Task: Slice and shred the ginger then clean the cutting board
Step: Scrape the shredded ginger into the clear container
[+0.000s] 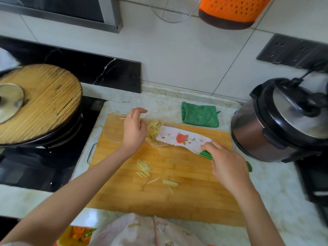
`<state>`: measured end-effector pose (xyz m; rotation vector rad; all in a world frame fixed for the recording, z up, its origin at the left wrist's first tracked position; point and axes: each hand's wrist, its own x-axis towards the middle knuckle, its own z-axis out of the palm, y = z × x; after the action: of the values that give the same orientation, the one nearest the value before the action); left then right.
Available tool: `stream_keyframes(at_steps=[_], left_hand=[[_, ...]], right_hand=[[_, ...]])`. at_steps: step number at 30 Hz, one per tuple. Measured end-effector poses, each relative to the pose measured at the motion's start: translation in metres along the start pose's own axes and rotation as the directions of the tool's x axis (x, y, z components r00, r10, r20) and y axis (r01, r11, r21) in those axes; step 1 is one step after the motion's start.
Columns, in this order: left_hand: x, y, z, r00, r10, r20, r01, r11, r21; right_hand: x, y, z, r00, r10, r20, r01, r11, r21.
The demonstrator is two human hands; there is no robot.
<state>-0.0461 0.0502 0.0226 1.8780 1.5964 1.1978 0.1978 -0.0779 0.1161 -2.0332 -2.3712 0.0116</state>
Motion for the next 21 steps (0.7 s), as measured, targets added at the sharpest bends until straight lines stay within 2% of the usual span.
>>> stream_keyframes(at_steps=[2,3,4,6,7,8,9,12,15,18,21], left_hand=[[-0.003,0.007,-0.002,0.99,0.142,0.016,-0.141,0.989,-0.046],[-0.004,0.011,-0.002,0.969,0.234,0.085,-0.23,0.972,-0.05],[-0.005,0.014,-0.001,0.923,0.334,0.193,-0.331,0.942,-0.047],[-0.007,0.02,0.004,0.752,0.495,0.436,-0.544,0.839,-0.014],[-0.008,0.022,0.007,0.669,0.529,0.523,-0.623,0.782,0.005],[-0.007,0.024,0.009,0.618,0.536,0.575,-0.667,0.745,0.022],[-0.006,0.023,0.011,0.597,0.531,0.601,-0.686,0.726,0.039],[0.0,0.015,0.008,0.586,0.518,0.623,-0.717,0.69,0.1],[0.001,0.006,0.006,0.609,0.487,0.626,-0.717,0.675,0.172],[-0.006,-0.002,0.005,0.713,0.354,0.605,-0.61,0.739,0.286],[-0.011,-0.008,0.001,0.834,0.239,0.497,-0.458,0.803,0.382]], right_hand=[[0.001,-0.001,0.006,0.996,-0.017,-0.087,0.014,0.999,-0.037],[0.003,-0.002,0.009,0.992,-0.019,-0.125,0.014,0.999,-0.048],[0.005,-0.003,0.012,0.987,-0.024,-0.156,0.015,0.998,-0.055],[0.008,-0.005,0.015,0.977,-0.045,-0.207,0.031,0.997,-0.069],[0.008,-0.005,0.016,0.971,-0.053,-0.231,0.037,0.996,-0.075],[0.009,-0.005,0.016,0.966,-0.056,-0.253,0.037,0.996,-0.078],[0.009,-0.004,0.017,0.962,-0.053,-0.268,0.033,0.997,-0.076],[0.005,0.0,0.021,0.955,-0.042,-0.293,0.022,0.997,-0.072],[-0.006,0.002,0.028,0.958,-0.006,-0.288,-0.006,0.999,-0.041],[-0.017,-0.001,0.038,0.958,0.043,-0.285,-0.046,0.999,-0.004],[-0.038,-0.006,0.049,0.951,0.141,-0.276,-0.118,0.988,0.097]])
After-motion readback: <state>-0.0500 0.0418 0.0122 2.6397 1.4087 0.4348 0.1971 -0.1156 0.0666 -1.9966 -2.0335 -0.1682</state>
